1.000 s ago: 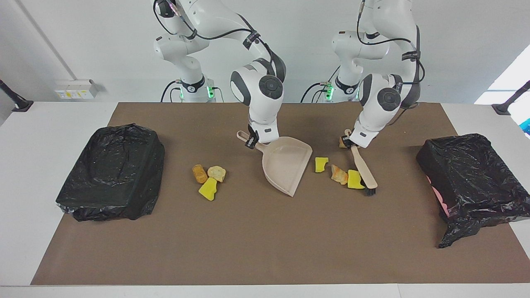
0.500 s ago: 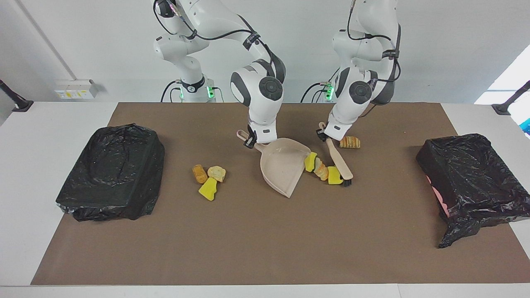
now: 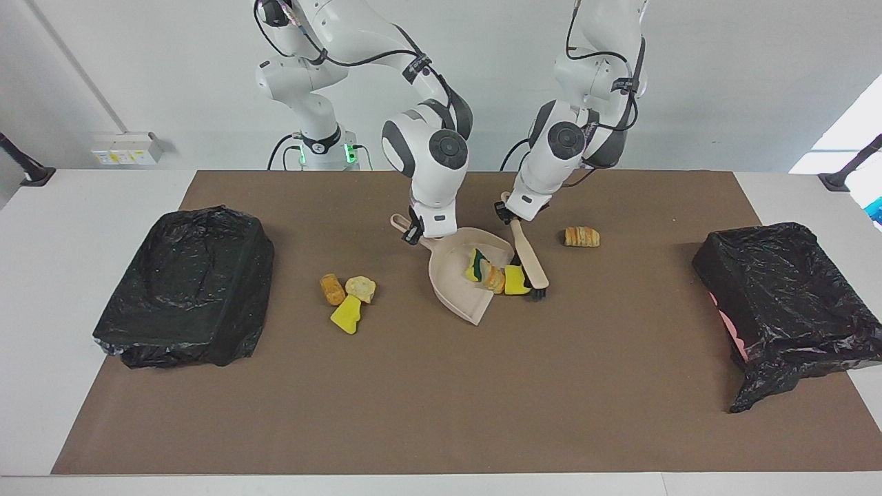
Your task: Sweep and dump trash in bin
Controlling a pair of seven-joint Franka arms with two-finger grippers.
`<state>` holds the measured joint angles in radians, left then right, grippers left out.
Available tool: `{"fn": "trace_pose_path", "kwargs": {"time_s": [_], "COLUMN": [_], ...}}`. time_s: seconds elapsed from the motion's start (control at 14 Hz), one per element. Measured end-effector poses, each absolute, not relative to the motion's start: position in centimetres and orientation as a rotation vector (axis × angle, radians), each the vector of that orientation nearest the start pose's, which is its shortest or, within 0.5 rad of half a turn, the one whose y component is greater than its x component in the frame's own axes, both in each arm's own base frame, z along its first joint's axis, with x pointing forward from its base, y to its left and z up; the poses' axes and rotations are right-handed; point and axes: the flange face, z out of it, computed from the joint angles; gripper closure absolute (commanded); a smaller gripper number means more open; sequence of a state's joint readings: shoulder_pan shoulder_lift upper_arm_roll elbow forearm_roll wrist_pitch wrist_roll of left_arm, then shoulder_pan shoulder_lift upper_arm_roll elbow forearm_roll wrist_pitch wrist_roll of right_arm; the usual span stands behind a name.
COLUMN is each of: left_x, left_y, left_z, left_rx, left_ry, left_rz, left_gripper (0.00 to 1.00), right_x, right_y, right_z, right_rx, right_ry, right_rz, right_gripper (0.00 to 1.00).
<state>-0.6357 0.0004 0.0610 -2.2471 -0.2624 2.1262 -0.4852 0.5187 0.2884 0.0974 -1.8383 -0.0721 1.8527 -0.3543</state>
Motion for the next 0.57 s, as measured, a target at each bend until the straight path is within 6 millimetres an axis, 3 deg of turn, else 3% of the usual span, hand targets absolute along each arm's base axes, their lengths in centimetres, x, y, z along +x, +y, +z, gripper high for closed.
{"fn": "trace_pose_path", "kwargs": {"time_s": [0.21, 0.57], "left_x": [42.1, 39.3], "left_y": [-29.1, -27.7], "left_z": [36.0, 39.8], "left_rx": [-3.242, -3.136], "left_ry": [-0.025, 0.051], "left_rz": [0.367, 0.603], "left_gripper": [1.00, 1.00], "right_x": [49.0, 48.9], "right_y": [33.7, 33.8], "right_z": [35.4, 35.4], "right_rx": [-2.806, -2.800], "right_ry": [-1.512, -1.479], "right_rz": [0.425, 0.426], "right_gripper": [1.00, 1.00]}}
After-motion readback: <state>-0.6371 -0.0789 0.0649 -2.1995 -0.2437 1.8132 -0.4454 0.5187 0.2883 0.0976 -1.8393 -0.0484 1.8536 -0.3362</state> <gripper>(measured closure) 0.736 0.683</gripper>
